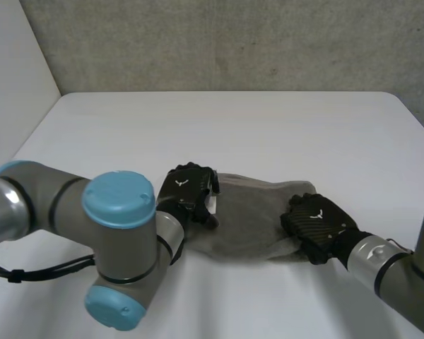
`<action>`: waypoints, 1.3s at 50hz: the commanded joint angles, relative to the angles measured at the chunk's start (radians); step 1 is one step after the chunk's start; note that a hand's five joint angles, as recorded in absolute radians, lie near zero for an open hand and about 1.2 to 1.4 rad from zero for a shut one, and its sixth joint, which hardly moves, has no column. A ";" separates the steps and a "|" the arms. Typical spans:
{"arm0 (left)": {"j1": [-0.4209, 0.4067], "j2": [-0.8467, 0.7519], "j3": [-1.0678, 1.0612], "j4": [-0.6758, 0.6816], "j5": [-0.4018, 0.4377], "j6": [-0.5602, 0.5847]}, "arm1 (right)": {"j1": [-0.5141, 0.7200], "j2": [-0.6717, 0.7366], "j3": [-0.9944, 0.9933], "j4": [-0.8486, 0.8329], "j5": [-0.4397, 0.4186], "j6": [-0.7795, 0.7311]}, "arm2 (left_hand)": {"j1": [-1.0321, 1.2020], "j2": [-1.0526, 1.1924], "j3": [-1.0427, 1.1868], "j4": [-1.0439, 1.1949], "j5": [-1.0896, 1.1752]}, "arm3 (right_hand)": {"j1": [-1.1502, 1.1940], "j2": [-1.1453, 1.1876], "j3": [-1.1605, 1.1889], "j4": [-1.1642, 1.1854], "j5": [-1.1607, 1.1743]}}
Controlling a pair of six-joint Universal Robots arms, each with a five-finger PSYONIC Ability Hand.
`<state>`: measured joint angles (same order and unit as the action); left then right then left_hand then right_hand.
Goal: Fold the towel.
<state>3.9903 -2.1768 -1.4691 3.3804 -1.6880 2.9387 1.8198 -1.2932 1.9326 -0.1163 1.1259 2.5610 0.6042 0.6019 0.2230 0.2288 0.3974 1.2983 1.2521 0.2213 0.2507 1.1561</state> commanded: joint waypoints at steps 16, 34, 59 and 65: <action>0.042 -0.031 -0.014 0.086 -0.274 0.103 | -0.235 -0.046 -0.040 0.173 -0.138 -0.185 | -0.035 -0.033 -0.048 -0.054 -0.003 | 0.098 0.144 -0.047 -0.076 0.066; 0.090 0.106 -0.146 0.076 -0.265 0.099 | -0.111 -0.074 -0.107 0.195 -0.135 -0.173 | -0.041 -0.039 -0.048 -0.054 -0.009 | 0.098 0.144 -0.047 -0.076 0.066; 0.365 0.338 -0.266 0.060 -0.012 -0.027 | 0.486 0.245 -0.543 0.075 0.060 -0.124 | -0.033 -0.030 -0.048 -0.054 0.000 | 0.098 0.144 -0.047 -0.076 0.066; 0.371 0.334 -0.281 0.040 0.115 -0.046 | 0.538 0.385 -0.633 0.026 0.057 -0.111 | 0.467 0.470 -0.048 -0.054 0.500 | 0.098 0.144 -0.047 -0.076 0.066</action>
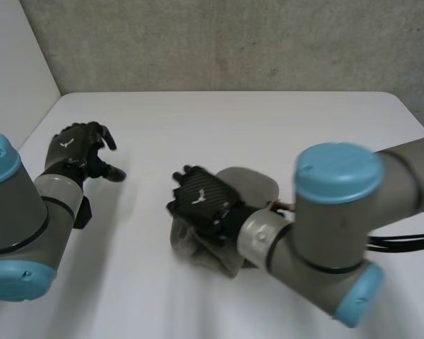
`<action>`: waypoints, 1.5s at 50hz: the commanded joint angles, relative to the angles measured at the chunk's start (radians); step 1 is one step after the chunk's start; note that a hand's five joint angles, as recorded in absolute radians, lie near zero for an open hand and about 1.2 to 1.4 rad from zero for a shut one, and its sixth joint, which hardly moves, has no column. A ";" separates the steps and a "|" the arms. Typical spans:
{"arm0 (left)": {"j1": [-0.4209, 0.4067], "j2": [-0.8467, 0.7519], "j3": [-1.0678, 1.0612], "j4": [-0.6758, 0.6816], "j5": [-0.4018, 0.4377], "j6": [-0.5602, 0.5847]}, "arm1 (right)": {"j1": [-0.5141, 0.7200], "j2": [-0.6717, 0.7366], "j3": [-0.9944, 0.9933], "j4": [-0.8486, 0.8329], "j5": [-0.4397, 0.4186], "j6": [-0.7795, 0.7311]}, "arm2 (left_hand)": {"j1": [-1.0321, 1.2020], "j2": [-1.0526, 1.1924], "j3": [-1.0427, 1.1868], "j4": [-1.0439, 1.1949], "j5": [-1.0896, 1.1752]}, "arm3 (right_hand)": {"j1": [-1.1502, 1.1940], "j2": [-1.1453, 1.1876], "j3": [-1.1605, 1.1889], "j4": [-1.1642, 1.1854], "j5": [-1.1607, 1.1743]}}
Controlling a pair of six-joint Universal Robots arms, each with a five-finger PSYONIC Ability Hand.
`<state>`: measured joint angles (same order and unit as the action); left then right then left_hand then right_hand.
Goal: Fold the towel.
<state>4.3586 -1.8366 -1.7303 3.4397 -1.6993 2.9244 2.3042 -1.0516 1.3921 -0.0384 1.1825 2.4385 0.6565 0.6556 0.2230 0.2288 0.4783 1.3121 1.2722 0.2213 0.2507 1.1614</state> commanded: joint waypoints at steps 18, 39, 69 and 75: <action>0.042 0.011 -0.018 -0.019 0.164 -0.034 | 0.084 0.183 -0.068 -0.136 -0.072 0.028 | 0.705 0.706 -0.048 -0.054 0.709 | -0.977 -0.938 -0.047 -0.076 -1.001; 0.053 0.020 0.054 -0.017 0.170 -0.030 | -0.109 -0.271 0.297 0.049 -0.064 0.115 | 0.274 0.275 -0.048 -0.054 0.277 | -1.138 -1.098 -0.047 -0.076 -1.161; -0.268 -0.277 0.241 -0.066 0.339 0.012 | -0.422 -0.133 0.374 -0.078 0.109 0.695 | -0.144 -0.143 -0.048 -0.054 -0.140 | -1.138 -1.098 -0.047 -0.076 -1.161; -0.272 -0.300 0.221 -0.079 0.343 0.102 | -0.354 -0.085 0.335 -0.107 0.164 0.735 | -0.331 -0.331 -0.048 -0.054 -0.328 | -1.138 -1.098 -0.047 -0.076 -1.161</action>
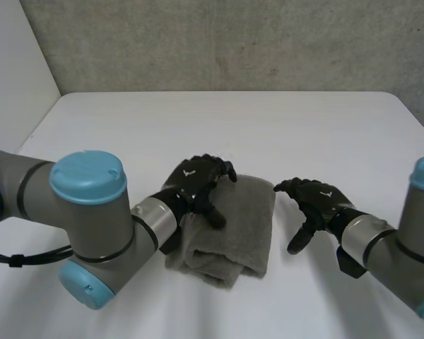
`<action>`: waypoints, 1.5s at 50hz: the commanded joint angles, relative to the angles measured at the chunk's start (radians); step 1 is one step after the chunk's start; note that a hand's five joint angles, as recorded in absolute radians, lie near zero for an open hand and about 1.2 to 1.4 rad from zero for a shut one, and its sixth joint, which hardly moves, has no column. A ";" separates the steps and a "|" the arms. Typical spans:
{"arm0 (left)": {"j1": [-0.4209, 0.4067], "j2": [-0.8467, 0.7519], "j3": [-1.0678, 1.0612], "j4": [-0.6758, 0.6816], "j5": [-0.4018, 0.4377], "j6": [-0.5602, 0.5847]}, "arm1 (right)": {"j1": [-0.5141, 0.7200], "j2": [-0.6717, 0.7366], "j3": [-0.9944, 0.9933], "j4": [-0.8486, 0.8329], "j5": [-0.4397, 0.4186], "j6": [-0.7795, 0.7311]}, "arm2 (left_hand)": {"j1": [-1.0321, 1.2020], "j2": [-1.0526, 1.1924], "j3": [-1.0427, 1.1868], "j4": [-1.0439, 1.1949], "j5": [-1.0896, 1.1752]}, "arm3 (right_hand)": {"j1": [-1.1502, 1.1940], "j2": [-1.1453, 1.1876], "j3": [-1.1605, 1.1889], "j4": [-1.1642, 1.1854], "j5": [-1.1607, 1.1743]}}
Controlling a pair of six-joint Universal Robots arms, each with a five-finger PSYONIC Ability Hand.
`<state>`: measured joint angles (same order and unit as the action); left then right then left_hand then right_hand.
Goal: Fold the towel.
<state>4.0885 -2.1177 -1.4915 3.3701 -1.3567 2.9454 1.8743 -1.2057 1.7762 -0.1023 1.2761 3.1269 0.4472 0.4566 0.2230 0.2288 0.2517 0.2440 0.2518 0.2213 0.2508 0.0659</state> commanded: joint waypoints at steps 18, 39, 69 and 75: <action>0.124 -0.007 -0.113 -0.009 -0.034 0.164 | 0.281 0.215 -0.228 -0.086 0.189 0.079 | -0.166 -0.176 -0.048 -0.054 -0.145 | -0.069 -0.077 -0.047 -0.076 -0.066; 0.147 -0.002 -0.125 -0.011 -0.091 0.162 | 0.315 0.269 -0.307 -0.074 0.197 0.067 | -0.193 -0.202 -0.048 -0.054 -0.172 | -0.069 -0.077 -0.047 -0.076 -0.066; 0.182 0.354 0.112 -0.293 -0.286 -0.020 | 0.031 -0.253 -0.354 0.095 0.325 -0.059 | -0.204 -0.214 -0.048 -0.054 -0.183 | -0.069 -0.077 -0.047 -0.076 -0.066; 0.187 0.341 0.114 -0.298 -0.282 -0.022 | 0.031 -0.256 -0.354 0.098 0.321 -0.059 | -0.198 -0.208 -0.048 -0.054 -0.178 | -0.069 -0.077 -0.047 -0.076 -0.066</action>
<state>4.2706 -1.7643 -1.3733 3.0692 -1.6466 2.9223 1.9031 -1.4613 1.4213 -0.0033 1.6020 3.0668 0.3117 0.2963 0.2230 0.2288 0.0788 0.2299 0.2519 0.2213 0.2508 0.0659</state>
